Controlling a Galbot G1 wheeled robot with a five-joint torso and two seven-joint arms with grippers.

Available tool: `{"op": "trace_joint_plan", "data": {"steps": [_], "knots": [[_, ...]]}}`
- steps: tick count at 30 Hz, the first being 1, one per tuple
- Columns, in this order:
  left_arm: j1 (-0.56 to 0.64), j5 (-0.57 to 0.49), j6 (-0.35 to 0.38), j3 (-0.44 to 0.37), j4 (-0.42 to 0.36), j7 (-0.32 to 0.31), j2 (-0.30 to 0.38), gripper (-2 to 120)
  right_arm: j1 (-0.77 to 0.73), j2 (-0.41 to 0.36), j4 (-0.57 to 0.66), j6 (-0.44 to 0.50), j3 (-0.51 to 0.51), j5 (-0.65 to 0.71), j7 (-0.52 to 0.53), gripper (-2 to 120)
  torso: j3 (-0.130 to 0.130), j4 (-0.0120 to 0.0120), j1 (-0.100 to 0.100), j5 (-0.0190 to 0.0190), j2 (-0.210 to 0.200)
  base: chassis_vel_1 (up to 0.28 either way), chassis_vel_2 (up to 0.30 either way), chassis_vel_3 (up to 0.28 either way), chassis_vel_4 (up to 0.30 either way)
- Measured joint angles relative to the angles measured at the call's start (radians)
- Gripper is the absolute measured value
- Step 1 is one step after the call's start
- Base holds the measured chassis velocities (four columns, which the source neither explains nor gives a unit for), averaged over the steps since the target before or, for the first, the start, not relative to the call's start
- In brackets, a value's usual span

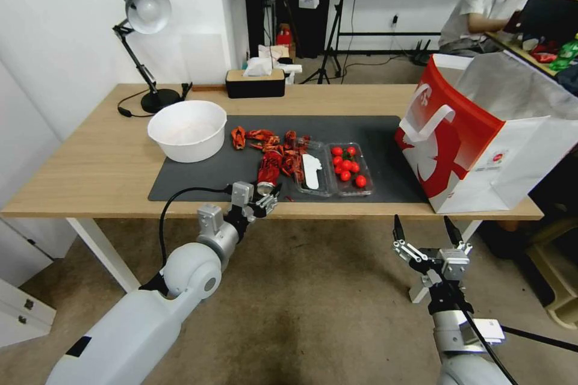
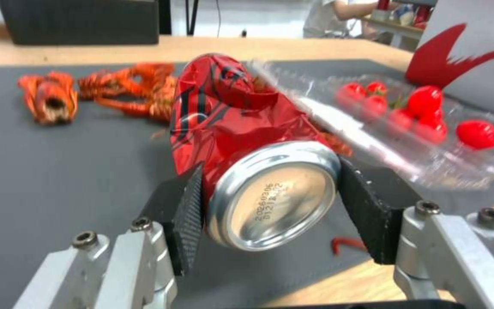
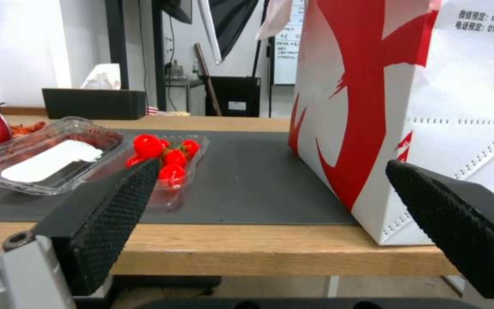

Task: Pick up the trash from the table and place it into the takeout bag.

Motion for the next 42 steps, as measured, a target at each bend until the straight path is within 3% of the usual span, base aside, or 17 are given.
{"op": "trace_joint_plan", "data": {"steps": [10, 23, 26, 27, 29, 30, 33, 42], "knots": [[-0.084, -0.055, -0.015, 0.013, -0.015, 0.025, 0.036, 53, -0.004, -0.001, 0.007, 0.0, 0.001, -0.001, 0.0, 100, 0.0, 0.0, 0.0, -0.0001, 0.0, 0.0, 0.0, 0.0, 0.0], [-0.438, -0.2, -0.049, 0.192, 0.043, 0.063, 0.05, 53, -0.013, -0.001, 0.011, 0.002, 0.014, 0.0, 0.0, 100, 0.0, -0.0002, 0.0, -0.0002, 0.0, 0.0, 0.0, 0.0, 0.0], [-0.643, -0.245, -0.055, 0.34, 0.121, 0.055, -0.006, 53, -0.021, 0.006, 0.012, 0.005, 0.025, 0.001, 0.002, 100, 0.0, 0.0002, 0.0, -0.0004, 0.0, 0.0, 0.0, 0.0, 0.0], [-0.643, -0.245, -0.055, 0.34, 0.121, 0.055, -0.006, 53, -0.021, 0.006, 0.012, 0.005, 0.025, 0.001, 0.002, 100, 0.0, 0.0002, 0.0, -0.0004, 0.0, 0.0, 0.0, 0.0, 0.0], [-0.751, -0.266, -0.058, 0.413, 0.166, 0.045, -0.058, 53, -0.025, 0.012, 0.013, 0.006, 0.03, 0.001, 0.003, 100, 0.0, -0.0007, 0.0, 0.0009, 0.0, 0.0, 0.0, 0.0, 0.0], [-0.751, -0.266, -0.058, 0.413, 0.166, 0.045, -0.058, 53, -0.025, 0.012, 0.013, 0.006, 0.03, 0.001, 0.003, 100, 0.0, -0.0007, 0.0, 0.0009, 0.0, 0.0, 0.0, 0.0, 0.0], [-0.887, -0.295, -0.058, 0.494, 0.241, 0.025, -0.162, 53, -0.026, 0.018, 0.014, 0.006, 0.032, -0.001, 0.003, 100, 0.0, -0.0001, 0.0, 0.0005, 0.0, 0.0, 0.0, 0.0, 0.0], [-1.038, -0.329, -0.059, 0.582, 0.378, 0.003, -0.33, 53, -0.03, 0.025, 0.015, 0.007, 0.038, -0.003, 0.007, 100, 0.0, 0.0, 0.0, 0.0004, 0.0, 0.0, 0.0, 0.0, 0.0]]}}
